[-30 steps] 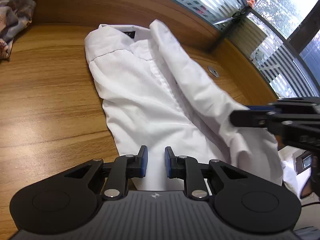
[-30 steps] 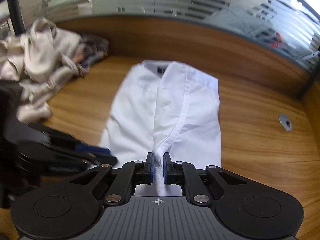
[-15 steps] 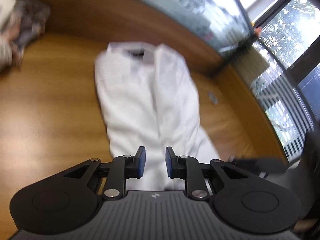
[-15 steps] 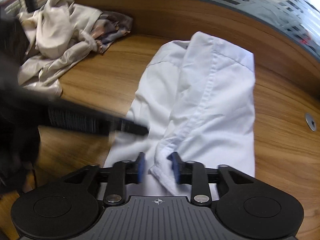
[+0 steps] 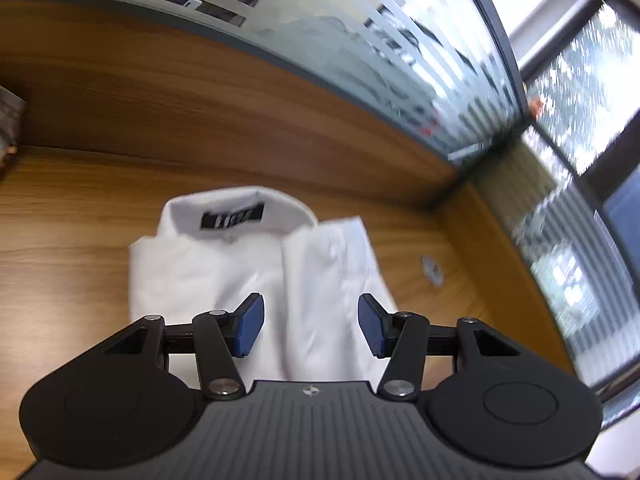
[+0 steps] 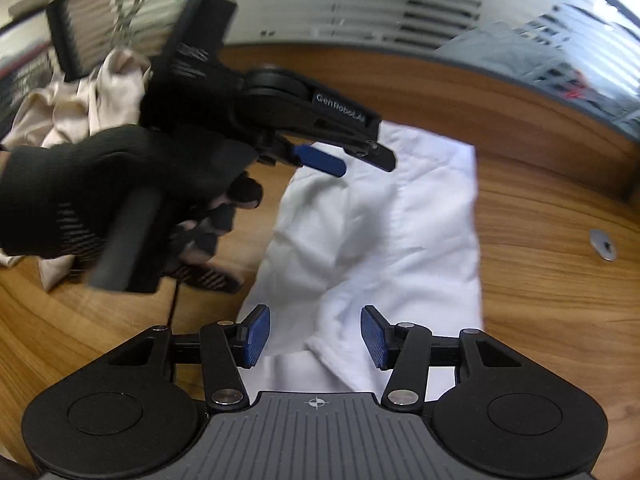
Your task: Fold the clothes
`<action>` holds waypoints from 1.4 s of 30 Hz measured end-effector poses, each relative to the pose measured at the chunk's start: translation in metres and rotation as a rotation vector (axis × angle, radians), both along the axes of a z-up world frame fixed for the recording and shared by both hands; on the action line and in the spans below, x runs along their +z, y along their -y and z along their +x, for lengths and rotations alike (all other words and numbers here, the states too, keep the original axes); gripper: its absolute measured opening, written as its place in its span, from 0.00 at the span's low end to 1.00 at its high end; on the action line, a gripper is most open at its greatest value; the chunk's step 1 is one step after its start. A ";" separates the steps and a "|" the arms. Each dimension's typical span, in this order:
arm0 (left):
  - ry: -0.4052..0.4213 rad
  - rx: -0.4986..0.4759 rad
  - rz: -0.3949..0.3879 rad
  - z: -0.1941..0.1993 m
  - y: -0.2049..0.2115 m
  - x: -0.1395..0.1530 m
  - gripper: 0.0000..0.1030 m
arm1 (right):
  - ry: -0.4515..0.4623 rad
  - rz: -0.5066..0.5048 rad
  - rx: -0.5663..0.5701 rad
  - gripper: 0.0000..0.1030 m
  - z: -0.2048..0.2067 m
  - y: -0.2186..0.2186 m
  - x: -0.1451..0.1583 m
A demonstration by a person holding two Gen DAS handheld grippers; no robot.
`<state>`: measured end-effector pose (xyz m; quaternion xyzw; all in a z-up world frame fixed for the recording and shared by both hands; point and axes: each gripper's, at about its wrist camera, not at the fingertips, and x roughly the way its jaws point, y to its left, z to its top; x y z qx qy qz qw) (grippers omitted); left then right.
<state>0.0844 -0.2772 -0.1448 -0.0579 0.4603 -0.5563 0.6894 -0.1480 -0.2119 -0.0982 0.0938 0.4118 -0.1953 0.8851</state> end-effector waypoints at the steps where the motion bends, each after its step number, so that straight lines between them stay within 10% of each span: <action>1: -0.034 0.003 -0.009 0.004 0.003 -0.003 0.28 | 0.009 -0.011 -0.011 0.52 -0.006 0.001 0.003; 2: -0.059 -0.001 -0.010 0.006 0.007 -0.005 0.02 | 0.016 -0.020 -0.024 0.52 -0.012 0.003 0.005; 9: 0.008 -0.018 -0.063 -0.008 -0.003 0.033 0.00 | -0.008 -0.005 -0.142 0.51 -0.039 0.025 -0.003; 15: 0.121 0.004 0.098 -0.011 0.009 0.008 0.01 | -0.003 0.028 -0.141 0.22 -0.045 0.029 -0.018; 21: 0.174 -0.014 0.198 -0.010 0.032 -0.022 0.03 | -0.075 0.094 -0.095 0.21 -0.040 0.024 -0.049; 26: 0.233 -0.015 0.177 -0.012 0.027 -0.015 0.10 | -0.064 0.088 -0.103 0.21 -0.042 0.023 -0.042; 30: 0.291 0.000 0.099 -0.014 -0.006 0.016 0.36 | -0.023 0.061 -0.116 0.39 -0.062 0.020 -0.018; 42: 0.323 -0.185 0.138 -0.059 -0.092 0.031 0.55 | -0.094 -0.032 -0.159 0.54 -0.129 -0.009 -0.014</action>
